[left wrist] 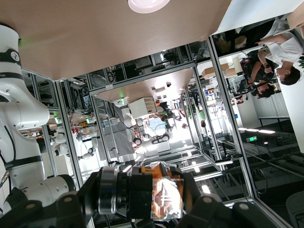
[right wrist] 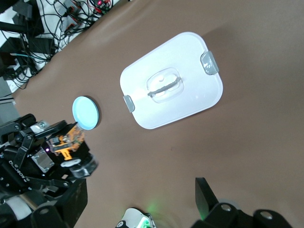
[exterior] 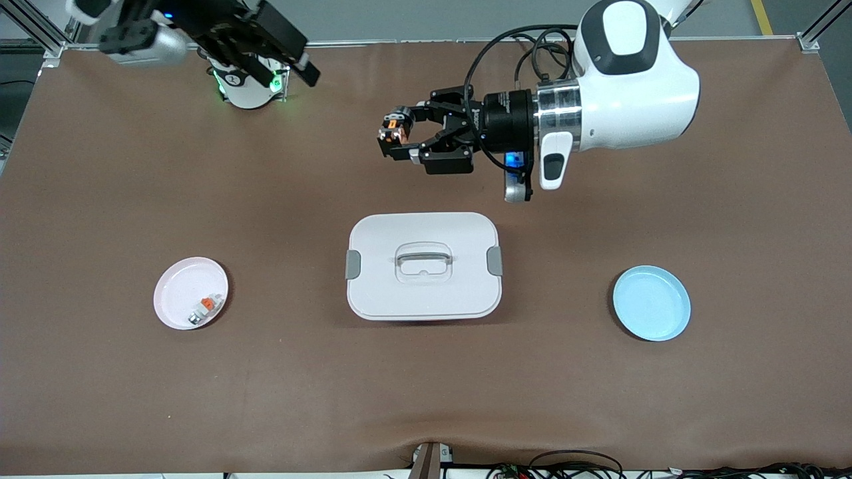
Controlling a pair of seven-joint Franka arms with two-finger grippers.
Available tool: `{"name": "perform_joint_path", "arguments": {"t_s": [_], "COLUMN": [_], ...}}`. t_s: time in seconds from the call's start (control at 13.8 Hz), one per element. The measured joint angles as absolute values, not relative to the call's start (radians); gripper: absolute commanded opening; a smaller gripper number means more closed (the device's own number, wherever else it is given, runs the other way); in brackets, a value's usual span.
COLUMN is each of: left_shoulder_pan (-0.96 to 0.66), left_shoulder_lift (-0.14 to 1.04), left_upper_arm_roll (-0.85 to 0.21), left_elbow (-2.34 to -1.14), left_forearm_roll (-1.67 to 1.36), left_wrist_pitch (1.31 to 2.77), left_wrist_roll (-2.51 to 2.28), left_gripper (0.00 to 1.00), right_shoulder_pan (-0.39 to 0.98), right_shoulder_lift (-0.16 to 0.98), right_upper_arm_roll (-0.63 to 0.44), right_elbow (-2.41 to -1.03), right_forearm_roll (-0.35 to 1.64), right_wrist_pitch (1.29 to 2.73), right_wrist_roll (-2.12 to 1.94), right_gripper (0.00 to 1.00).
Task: Transfer orange switch to right arm and place
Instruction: 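Carry the switch above the box while the right gripper reaches toward it, then close the right gripper on the switch held by the left gripper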
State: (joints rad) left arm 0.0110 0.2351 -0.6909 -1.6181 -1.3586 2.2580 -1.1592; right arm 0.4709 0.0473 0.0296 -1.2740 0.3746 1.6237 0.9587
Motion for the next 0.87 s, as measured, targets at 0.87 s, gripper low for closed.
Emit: {"name": "perform_joint_path", "arguments": {"t_s": [0.87], "left_shoulder_pan": [-0.059], "left_shoulder_lift": [0.270], "left_upper_arm_roll": [-0.691], "left_elbow": [-1.615], "left_forearm_roll": [-1.298], "left_wrist_pitch": [2.335], "left_wrist_roll": [-1.158], "left_gripper": [0.10], "right_shoulder_pan": [0.582], "right_shoulder_lift": [0.203], "right_upper_arm_roll": [0.028], "right_elbow": [-1.142], "right_forearm_roll": [0.230], "right_wrist_pitch": [1.689], "right_wrist_roll": [1.114], "right_gripper": [1.00]}}
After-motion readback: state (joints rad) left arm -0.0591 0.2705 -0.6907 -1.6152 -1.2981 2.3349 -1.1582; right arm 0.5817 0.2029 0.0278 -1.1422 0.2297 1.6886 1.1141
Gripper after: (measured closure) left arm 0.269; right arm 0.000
